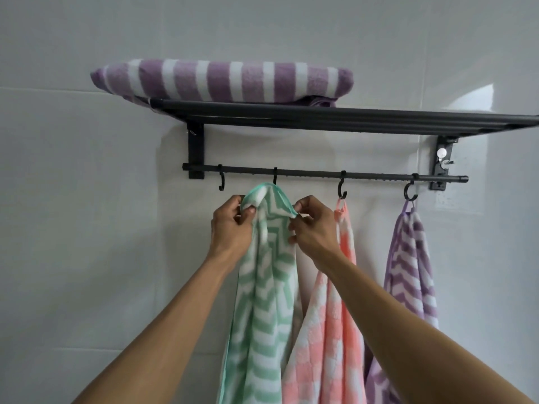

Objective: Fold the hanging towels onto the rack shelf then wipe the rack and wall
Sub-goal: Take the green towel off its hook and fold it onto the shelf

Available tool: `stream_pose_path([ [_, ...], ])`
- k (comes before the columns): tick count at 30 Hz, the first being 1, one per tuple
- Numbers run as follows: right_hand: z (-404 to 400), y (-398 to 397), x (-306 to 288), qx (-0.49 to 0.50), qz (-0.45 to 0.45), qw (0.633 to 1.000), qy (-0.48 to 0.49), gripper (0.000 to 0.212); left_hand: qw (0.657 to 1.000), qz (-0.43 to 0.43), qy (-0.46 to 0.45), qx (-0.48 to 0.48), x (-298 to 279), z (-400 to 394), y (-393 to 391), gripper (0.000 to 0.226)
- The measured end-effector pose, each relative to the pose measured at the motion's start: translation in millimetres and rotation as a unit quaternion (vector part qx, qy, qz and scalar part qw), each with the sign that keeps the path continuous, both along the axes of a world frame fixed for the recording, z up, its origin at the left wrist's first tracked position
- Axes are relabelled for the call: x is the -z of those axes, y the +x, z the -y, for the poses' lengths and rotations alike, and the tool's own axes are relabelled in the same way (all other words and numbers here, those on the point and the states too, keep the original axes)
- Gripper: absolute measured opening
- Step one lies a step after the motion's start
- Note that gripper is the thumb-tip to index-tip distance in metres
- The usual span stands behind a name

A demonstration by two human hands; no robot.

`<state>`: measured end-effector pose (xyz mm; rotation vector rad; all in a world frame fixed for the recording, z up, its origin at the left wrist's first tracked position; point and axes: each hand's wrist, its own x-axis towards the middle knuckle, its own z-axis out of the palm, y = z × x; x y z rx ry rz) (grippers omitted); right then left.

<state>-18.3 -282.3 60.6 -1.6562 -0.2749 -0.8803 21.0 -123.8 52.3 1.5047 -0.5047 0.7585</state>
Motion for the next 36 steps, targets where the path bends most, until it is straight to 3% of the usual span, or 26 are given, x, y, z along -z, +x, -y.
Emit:
stream_pose_path([
  [6,1,-17,8,-0.022,-0.019,0.999,-0.015,0.012,0.997,-0.038,-0.066,0.015,3,-3,-28,0.012],
  [9,3,-33,7,-0.130,-0.094,0.987,-0.011,0.022,0.991,-0.042,-0.125,0.004,-11,-11,-42,0.012],
  [12,7,-54,19,-0.262,-0.176,0.949,-0.016,0.037,0.984,-0.041,-0.170,-0.007,-29,-18,-59,0.013],
  [14,11,-69,42,-0.315,-0.244,0.912,-0.095,0.044,0.977,-0.042,-0.205,-0.027,-39,-21,-75,0.016],
  [16,19,-84,68,-0.245,-0.293,0.882,-0.277,0.043,0.970,-0.043,-0.236,-0.048,-46,-28,-93,0.016],
  [18,32,-96,95,-0.163,-0.314,0.825,-0.440,0.042,0.961,-0.040,-0.263,-0.075,-53,-36,-113,0.015],
  [20,48,-108,117,-0.139,-0.334,0.781,-0.510,0.037,0.951,-0.033,-0.289,-0.104,-56,-45,-134,0.017],
  [21,54,-117,123,-0.132,-0.331,0.786,-0.504,0.035,0.947,-0.029,-0.298,-0.115,-56,-50,-145,0.017],
  [24,72,-145,127,-0.150,-0.271,0.874,-0.374,0.023,0.948,-0.035,-0.278,-0.153,-45,-62,-180,0.014],
  [28,65,-190,102,-0.202,-0.174,0.952,-0.153,0.022,0.968,-0.126,-0.135,-0.170,-11,-56,-233,0.005],
  [31,50,-220,91,-0.211,-0.097,0.969,-0.081,0.023,0.978,-0.207,-0.022,-0.027,34,-31,-286,0.034],
  [33,42,-237,82,-0.204,-0.071,0.972,-0.094,0.007,0.954,-0.278,0.082,0.079,59,-9,-320,0.057],
  [34,39,-244,76,-0.198,-0.061,0.972,-0.108,0.018,0.938,-0.300,0.141,0.096,68,1,-331,0.062],
  [36,36,-253,67,-0.191,-0.053,0.972,-0.124,0.021,0.925,-0.310,0.203,0.085,80,14,-345,0.040],
])
